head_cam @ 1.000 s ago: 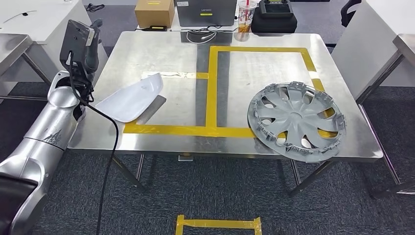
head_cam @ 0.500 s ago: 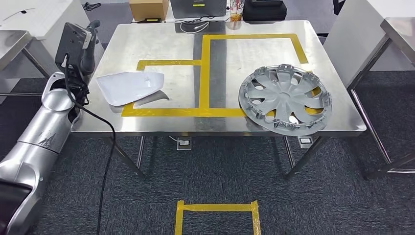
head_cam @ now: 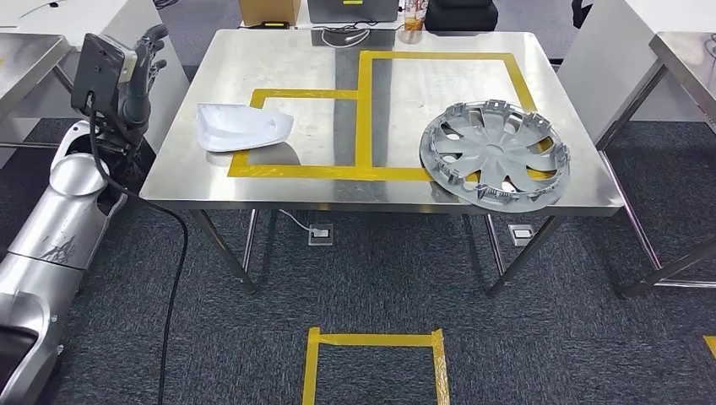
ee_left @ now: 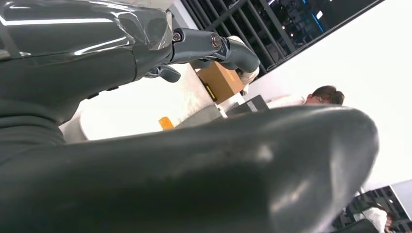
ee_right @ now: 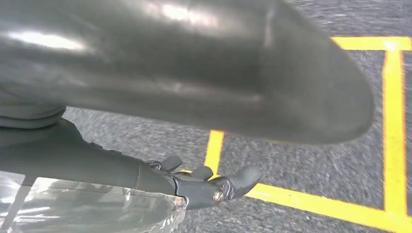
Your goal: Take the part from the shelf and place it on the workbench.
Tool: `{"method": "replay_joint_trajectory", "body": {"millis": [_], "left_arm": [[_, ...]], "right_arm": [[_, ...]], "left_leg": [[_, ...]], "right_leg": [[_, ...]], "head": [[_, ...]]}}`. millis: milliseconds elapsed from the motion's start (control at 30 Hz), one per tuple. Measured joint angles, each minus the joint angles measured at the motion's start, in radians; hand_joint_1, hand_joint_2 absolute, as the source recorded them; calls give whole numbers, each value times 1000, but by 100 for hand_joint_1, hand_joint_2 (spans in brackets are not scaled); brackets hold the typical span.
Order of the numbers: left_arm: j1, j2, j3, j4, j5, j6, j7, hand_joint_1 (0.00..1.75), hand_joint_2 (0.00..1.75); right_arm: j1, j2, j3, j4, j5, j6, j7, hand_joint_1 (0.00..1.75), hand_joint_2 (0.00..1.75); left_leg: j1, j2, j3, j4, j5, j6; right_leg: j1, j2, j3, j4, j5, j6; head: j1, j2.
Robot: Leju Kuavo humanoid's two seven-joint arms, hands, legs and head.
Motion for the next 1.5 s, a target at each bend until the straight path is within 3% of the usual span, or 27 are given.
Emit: {"method": "replay_joint_trajectory", "body": {"millis": [67, 100, 167, 233, 300, 367, 433, 467, 533, 600, 633, 667, 733, 800, 833, 867, 933, 1000, 1067, 1100, 1133, 1167, 1233, 1300, 1367, 1433, 1500], "left_arm": [[-1, -2, -3, -1, 0, -2, 0, 0, 0], [0, -3, -5, -1, 0, -3, 0, 0, 0], [3, -4, -6, -1, 0, -4, 0, 0, 0], [4, -4, -6, -1, 0, -4, 0, 0, 0], [4, -3, -6, -3, -1, -4, 1, 0, 0], [5, -2, -6, -4, -2, -4, 1, 0, 0], [7, -2, -6, -5, -2, -4, 1, 0, 0], [7, -1, -7, -5, -2, -4, 2, 0, 0], [7, 2, -7, -4, 0, -5, 3, 0, 0], [9, 2, -7, -4, 2, -7, 3, 0, 0], [11, 1, -7, -4, 3, -8, 3, 0, 0], [12, 0, -8, -4, 3, -9, 3, 0, 0], [12, -4, -8, -6, 4, -10, 3, 0, 0], [10, -8, -8, -14, 5, -10, 2, 0, 0], [10, -11, -8, -17, 5, -11, 2, 0, 0], [7, -14, -9, -20, 5, -12, 2, 0, 0], [1, -20, -12, -21, 5, -20, 1, 0, 0], [-5, -31, -17, -21, 4, -30, 0, 0, 0], [-8, -42, -20, -21, 3, -36, -1, 0, 0], [-8, -45, -22, -20, 3, -38, -1, 0, 0], [-7, -47, -23, -20, 3, -39, -1, 0, 0], [-7, -49, -25, -19, 2, -40, -1, 0, 0], [-7, -50, -27, -18, 2, -43, -1, 0, 0], [-8, -48, -26, -18, -2, -48, -1, 0, 0], [-10, -46, -26, -17, -5, -53, -3, 0, 0], [-8, -43, -25, -15, -6, -56, -4, 0, 0], [-4, -37, -25, -14, -7, -57, -3, 0, 0]], "right_arm": [[0, -2, -3, 0, 0, -3, 0, 0, 0], [0, -4, -4, 0, 0, -3, 0, 0, 0], [0, -7, -7, 0, 0, -4, 0, 0, 0], [-1, -9, -10, 0, 0, -4, 0, 0, 0], [-1, -12, -11, 0, 0, -4, 0, 0, 0], [-1, -14, -11, 0, 0, -4, -1, 0, 0], [0, -14, -12, 1, 0, -4, -1, 0, 0], [0, -14, -12, 1, 0, -4, -1, 0, 0], [-1, -13, -12, 2, 0, -4, -1, 0, 0], [-1, -13, -13, 2, 0, -3, -1, 0, 0], [-1, -13, -13, 2, 0, -3, -1, 0, 0], [-1, -13, -13, 2, 0, -3, -1, 0, 0], [-1, -12, -13, 2, 0, -3, -1, 0, 0], [-1, -11, -14, 2, 0, -3, -1, 0, 0], [-1, -11, -14, 2, -1, -3, -1, 0, 0], [-1, -10, -15, 2, -2, -3, -1, 0, 0], [2, -10, -18, 2, -4, -3, 0, 0, 0], [8, -10, -22, 3, -6, -3, 0, 0, 0], [10, -10, -25, 3, -7, -3, 0, 0, 0], [9, -10, -27, 3, -8, -3, 0, 0, 0], [9, -10, -28, 3, -9, -3, 0, 0, 0], [9, -11, -30, 3, -9, -3, 0, 0, 0], [7, -11, -33, 3, -9, -3, 0, 0, 0], [2, -14, -35, 3, -7, -3, 0, 0, 0], [-3, -16, -36, 3, -4, -4, 0, 0, 0], [-5, -15, -37, 4, -1, -4, 0, 0, 0], [-5, -16, -37, 5, 2, -4, 1, 0, 0]], "left_leg": [[-3, 1, -29, -1, 25, 7], [-3, 1, -45, 0, 37, 7], [-4, 1, -74, 1, 59, 5], [-4, 1, -101, 5, 80, -1], [-6, 2, -121, 10, 98, -11], [-5, 4, -129, 8, 118, -22], [-2, 2, -137, 6, 129, -34], [-1, 1, -144, 18, 110, -40], [5, -2, -171, 102, 18, -52], [9, -1, -195, 239, -69, -60], [9, -1, -194, 286, -79, -62], [10, -1, -179, 303, -68, -61], [9, -3, -96, 230, -28, -56], [5, -7, 9, 93, -43, -46], [1, -9, 38, 47, -56, -39], [-4, -10, 49, 23, -65, -33], [-7, -7, 35, 13, -43, -18], [-5, -3, 13, -2, -12, 0], [-6, -3, -17, -7, 19, 11], [-9, -3, -34, -7, 34, 13], [-11, -2, -52, -6, 48, 14], [-12, -2, -71, -5, 62, 13], [-14, -2, -107, -1, 89, 10], [-16, -1, -135, 5, 113, 2], [-14, 3, -146, 2, 138, -8], [-12, 3, -151, -11, 161, -21], [-8, -2, -166, 17, 115, -34]], "right_leg": [[0, 0, -41, 135, -87, -7], [0, 0, -53, 197, -111, -3], [0, 0, -30, 230, -100, 15], [0, -1, 61, 121, -63, 27], [4, 0, 156, -21, -68, 18], [11, 2, 183, -75, -79, 4], [9, 2, 167, -75, -61, -9], [6, 1, 159, -76, -50, -16], [1, -2, 140, -79, -26, -26], [2, -2, 113, -77, -2, -29], [2, -3, 97, -77, 11, -28], [2, -2, 81, -76, 23, -27], [2, -2, 53, -75, 47, -22], [3, -1, 35, -77, 69, -12], [3, -1, 33, -79, 79, -6], [2, -1, 30, -83, 90, 2], [1, 0, 23, -90, 104, 14], [3, 0, -3, -51, 57, 10], [3, -1, -41, 67, -42, -3], [3, -1, -55, 138, -77, -4], [3, -1, -60, 194, -91, 2], [3, -1, -51, 225, -84, 11], [3, -1, 18, 181, -43, 27], [8, -1, 134, 33, -57, 16], [16, 0, 195, -71, -89, -4], [16, 0, 185, -88, -74, -18], [9, -3, 169, -93, -46, -33]], "head": [[0, 0], [0, 0], [0, 0], [0, 0], [-1, 0], [-1, 0], [1, 0], [0, 0], [-2, 0], [-4, 0], [-4, 0], [-4, 0], [-4, 0], [-3, 0], [-3, 0], [-2, 0], [-2, 0], [0, 0], [4, 0], [4, 0], [5, 0], [5, 0], [5, 0], [4, 0], [4, 0], [7, 0], [6, 0]]}}
